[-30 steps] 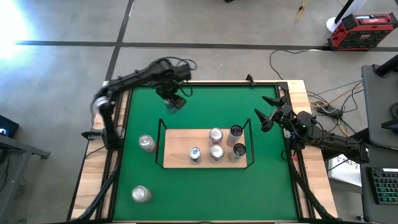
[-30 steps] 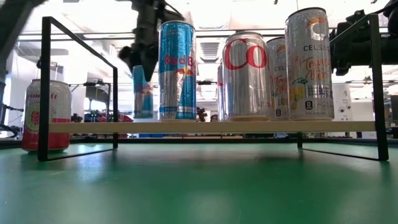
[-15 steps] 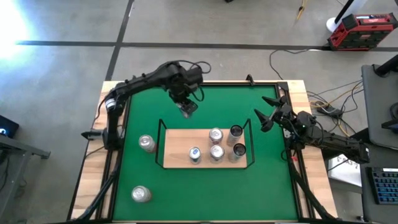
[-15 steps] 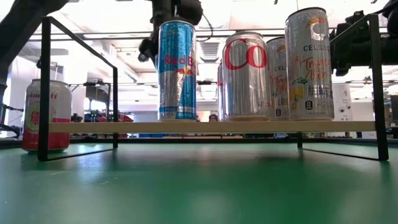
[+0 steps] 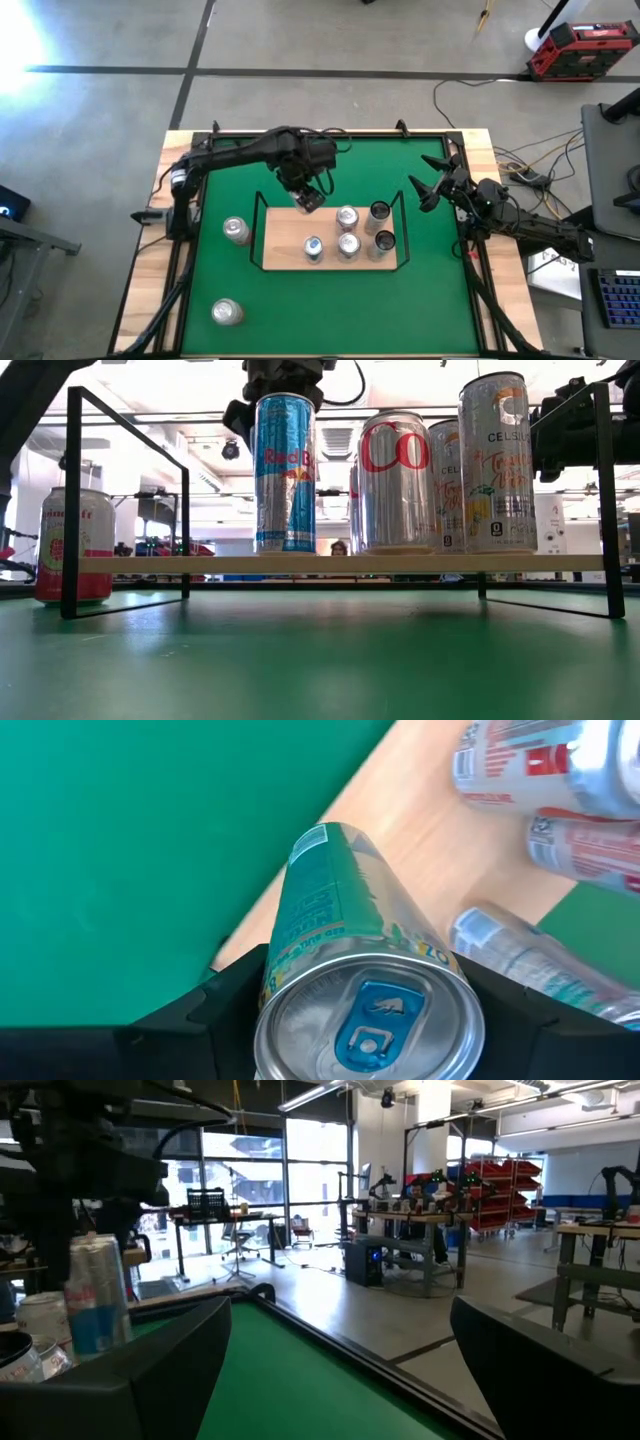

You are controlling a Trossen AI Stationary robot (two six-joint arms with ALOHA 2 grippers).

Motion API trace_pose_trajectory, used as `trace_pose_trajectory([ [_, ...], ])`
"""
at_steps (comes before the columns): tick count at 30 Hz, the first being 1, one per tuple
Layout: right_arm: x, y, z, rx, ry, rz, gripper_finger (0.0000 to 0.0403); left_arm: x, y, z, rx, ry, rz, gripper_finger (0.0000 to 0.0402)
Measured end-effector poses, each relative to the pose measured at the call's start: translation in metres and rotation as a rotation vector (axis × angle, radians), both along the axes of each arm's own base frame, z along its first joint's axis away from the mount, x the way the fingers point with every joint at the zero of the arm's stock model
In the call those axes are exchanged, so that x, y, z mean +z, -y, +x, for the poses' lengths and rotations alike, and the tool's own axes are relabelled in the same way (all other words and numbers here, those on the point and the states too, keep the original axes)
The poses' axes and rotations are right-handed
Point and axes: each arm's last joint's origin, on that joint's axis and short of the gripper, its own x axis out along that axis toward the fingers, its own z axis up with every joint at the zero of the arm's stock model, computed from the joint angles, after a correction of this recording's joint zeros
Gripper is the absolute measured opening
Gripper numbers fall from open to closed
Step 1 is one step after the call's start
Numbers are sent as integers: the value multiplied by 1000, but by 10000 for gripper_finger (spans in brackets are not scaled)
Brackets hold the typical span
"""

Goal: Place canned beverage on shelf
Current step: Put the blue soda can on the shelf and align with the other blue soda can

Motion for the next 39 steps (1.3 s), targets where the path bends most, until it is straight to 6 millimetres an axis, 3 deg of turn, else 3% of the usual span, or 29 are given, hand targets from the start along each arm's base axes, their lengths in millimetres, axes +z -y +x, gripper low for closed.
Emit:
trace_pose_trajectory([
  [16,0,0,0,0,1,0,368,9,40,7,248,33,-13,238],
  [25,0,0,0,0,1,1,368,-8,40,32,280,2,-22,239],
  [30,0,0,0,0,0,1,368,-13,41,48,202,27,-45,239],
  [39,0,0,0,0,-1,0,368,-19,40,50,199,7,-42,239],
])
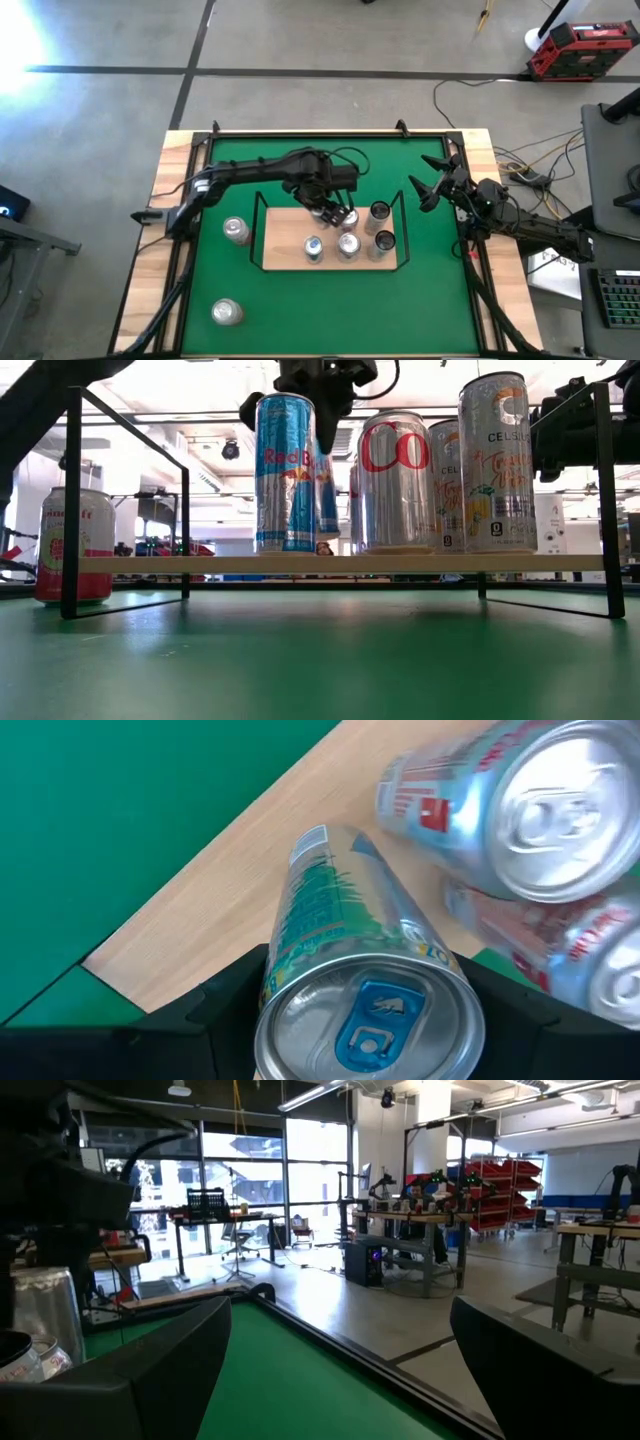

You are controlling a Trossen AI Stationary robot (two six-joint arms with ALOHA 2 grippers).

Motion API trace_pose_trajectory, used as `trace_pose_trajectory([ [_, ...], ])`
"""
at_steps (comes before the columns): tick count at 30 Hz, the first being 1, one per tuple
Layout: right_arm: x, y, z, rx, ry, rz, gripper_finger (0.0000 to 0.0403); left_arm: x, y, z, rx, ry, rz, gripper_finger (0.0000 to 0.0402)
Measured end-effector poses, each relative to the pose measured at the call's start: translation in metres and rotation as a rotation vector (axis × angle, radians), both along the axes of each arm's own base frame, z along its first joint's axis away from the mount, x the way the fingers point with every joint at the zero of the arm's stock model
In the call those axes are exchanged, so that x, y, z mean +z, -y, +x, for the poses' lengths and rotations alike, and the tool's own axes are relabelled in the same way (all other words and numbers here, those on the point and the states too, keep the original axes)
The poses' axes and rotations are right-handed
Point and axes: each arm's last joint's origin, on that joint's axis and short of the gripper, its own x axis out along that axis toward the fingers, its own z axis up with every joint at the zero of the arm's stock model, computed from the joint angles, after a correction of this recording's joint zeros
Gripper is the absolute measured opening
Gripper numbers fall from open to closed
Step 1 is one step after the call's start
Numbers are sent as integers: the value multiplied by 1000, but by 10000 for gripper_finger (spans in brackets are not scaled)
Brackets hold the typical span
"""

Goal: Place canned beverage on shelf
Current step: Put the blue soda can on the shelf and align with the other blue soda can

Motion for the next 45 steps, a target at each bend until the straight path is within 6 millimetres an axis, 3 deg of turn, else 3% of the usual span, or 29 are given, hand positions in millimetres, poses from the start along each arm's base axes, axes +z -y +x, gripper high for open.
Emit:
trace_pose_trajectory([
  [14,0,0,0,0,0,-1,368,-17,9,-1,16,-74,-58,239],
  [35,0,0,0,0,0,0,368,-21,13,-1,28,-88,-60,241],
  [45,0,0,0,0,1,1,368,-24,13,-1,28,-100,-61,267],
])
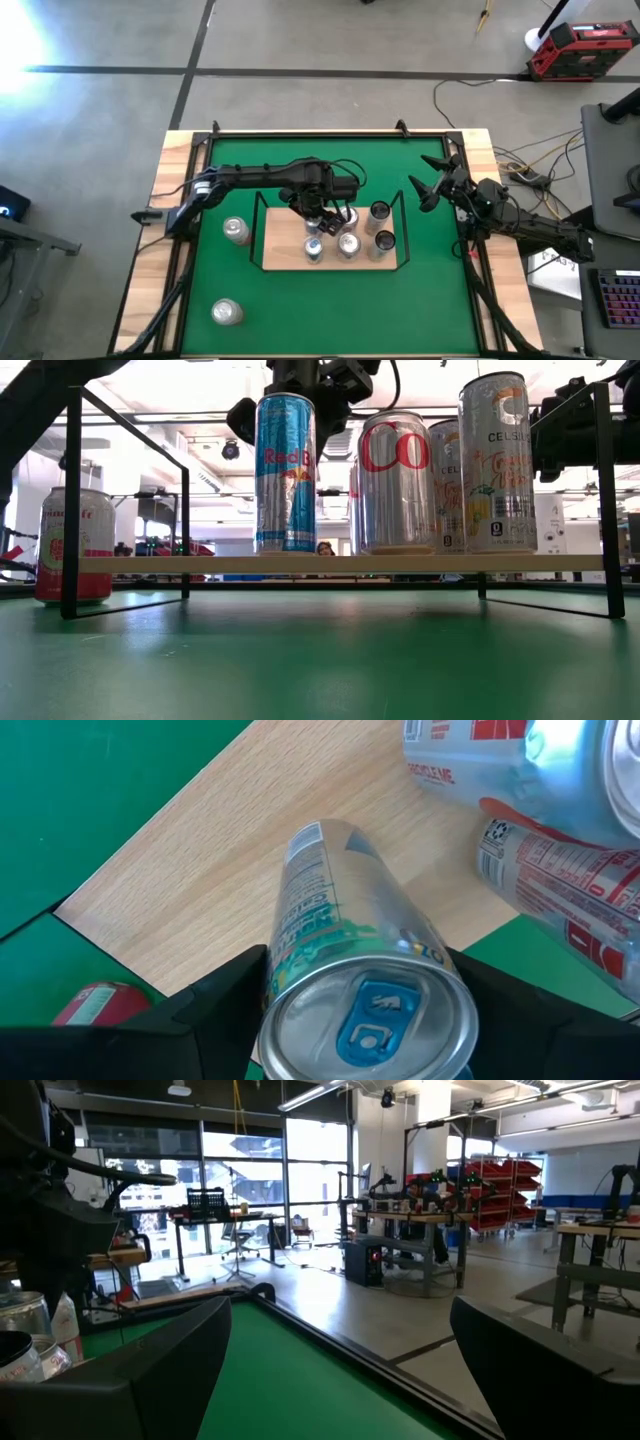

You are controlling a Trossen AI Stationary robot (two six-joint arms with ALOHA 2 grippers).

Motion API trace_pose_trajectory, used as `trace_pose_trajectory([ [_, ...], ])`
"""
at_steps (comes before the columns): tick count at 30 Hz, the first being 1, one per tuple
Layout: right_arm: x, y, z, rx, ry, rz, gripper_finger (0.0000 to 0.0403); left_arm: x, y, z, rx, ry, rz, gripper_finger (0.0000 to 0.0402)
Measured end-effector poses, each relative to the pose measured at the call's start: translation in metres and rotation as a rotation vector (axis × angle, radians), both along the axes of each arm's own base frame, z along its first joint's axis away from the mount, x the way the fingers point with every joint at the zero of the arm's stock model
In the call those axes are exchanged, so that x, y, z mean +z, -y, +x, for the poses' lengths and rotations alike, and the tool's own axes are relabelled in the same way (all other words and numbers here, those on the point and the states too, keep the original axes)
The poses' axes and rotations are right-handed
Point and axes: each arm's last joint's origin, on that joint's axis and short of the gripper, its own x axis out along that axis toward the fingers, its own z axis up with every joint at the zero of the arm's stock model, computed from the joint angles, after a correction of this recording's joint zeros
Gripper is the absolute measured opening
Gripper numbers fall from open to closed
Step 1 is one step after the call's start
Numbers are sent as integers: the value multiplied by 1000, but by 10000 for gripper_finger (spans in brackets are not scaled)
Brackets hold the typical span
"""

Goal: Place canned beverage on shelf
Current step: Put the blue soda can on the shelf and align with the other blue soda can, then put the top white-pink soda can on the shelf

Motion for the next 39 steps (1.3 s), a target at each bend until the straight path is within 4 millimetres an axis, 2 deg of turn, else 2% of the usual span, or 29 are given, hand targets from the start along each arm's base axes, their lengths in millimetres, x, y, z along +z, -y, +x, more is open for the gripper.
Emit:
trace_pose_trajectory([
  [23,0,0,0,0,-1,-1,368,0,-1,2,-33,29,2,274],
  [39,0,0,0,1,0,0,368,4,-1,2,-55,50,4,373],
])
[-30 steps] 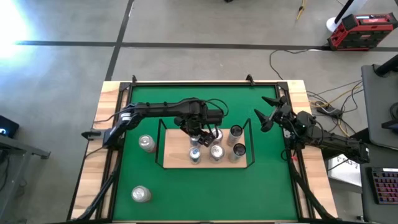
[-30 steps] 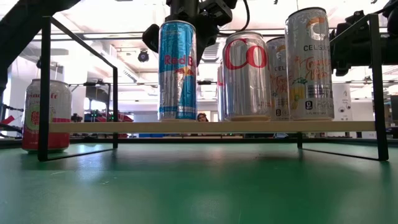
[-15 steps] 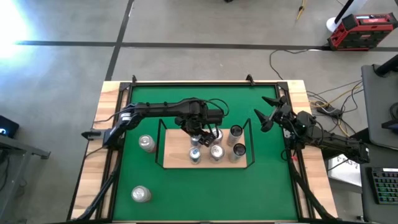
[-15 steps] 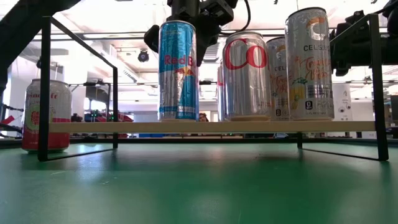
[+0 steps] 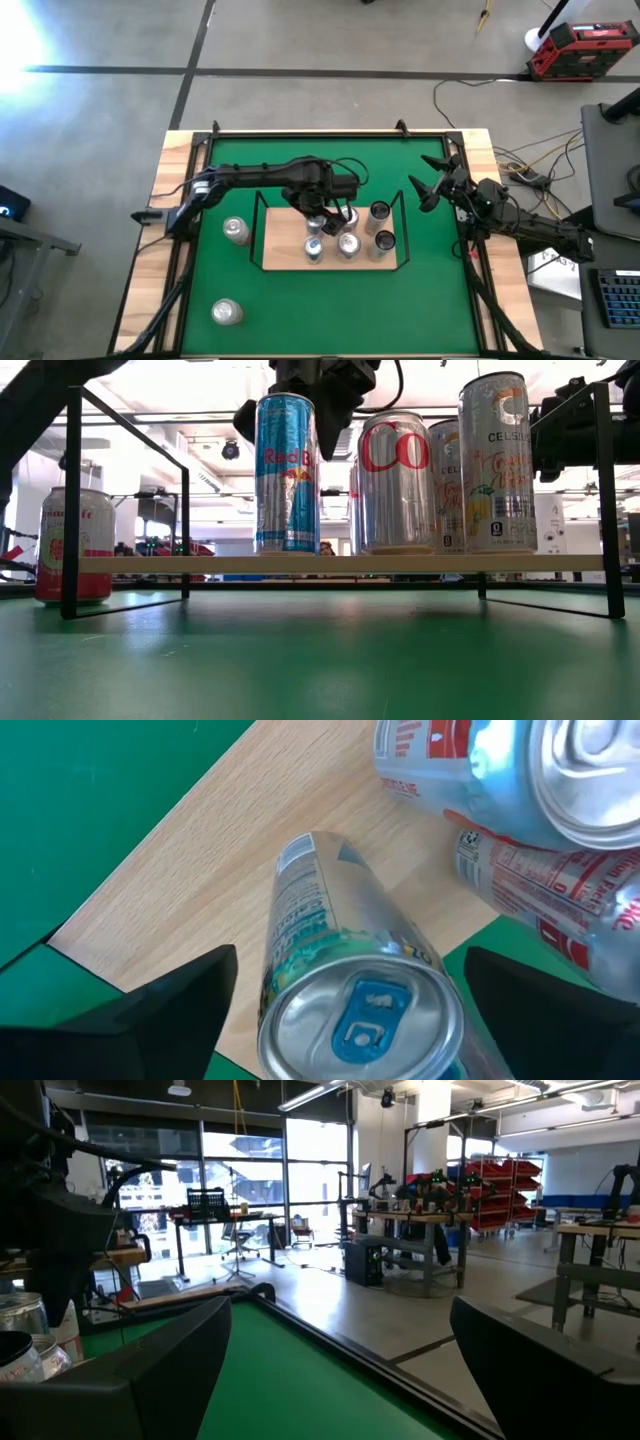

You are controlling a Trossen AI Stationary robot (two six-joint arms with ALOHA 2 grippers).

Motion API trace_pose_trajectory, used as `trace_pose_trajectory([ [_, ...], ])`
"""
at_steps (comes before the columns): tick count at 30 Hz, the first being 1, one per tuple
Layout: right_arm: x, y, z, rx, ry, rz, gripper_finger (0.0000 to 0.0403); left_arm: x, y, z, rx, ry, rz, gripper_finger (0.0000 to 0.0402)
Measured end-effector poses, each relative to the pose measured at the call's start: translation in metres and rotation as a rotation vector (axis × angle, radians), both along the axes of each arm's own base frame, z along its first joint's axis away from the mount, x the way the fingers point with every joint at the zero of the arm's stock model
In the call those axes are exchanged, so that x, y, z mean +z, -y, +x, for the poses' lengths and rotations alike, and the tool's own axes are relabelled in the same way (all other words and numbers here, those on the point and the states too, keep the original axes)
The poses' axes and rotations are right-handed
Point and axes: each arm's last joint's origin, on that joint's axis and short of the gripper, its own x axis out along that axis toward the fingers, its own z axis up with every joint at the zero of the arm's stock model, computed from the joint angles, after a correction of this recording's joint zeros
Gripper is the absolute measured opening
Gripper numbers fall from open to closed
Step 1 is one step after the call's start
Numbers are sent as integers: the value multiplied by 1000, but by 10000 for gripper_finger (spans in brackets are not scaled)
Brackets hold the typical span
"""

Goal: Place canned beverage on shelf
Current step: Put the top white-pink soda can on the shelf

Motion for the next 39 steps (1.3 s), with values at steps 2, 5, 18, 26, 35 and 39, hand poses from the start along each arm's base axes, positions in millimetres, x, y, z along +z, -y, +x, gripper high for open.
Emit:
trace_pose_trajectory([
  [2,0,0,0,-1,-1,-2,368,2,0,-1,0,7,0,385],
  [5,0,0,0,0,0,0,368,11,0,-1,1,34,6,397],
  [18,0,0,0,0,-1,0,368,68,-7,-22,34,189,150,396],
  [26,0,0,0,0,0,-1,368,100,-16,-46,173,267,410,396],
  [35,0,0,0,-1,-1,-1,368,90,-31,-66,478,216,474,382],
  [39,0,0,0,0,-1,-1,368,73,-43,-90,577,116,431,368],
])
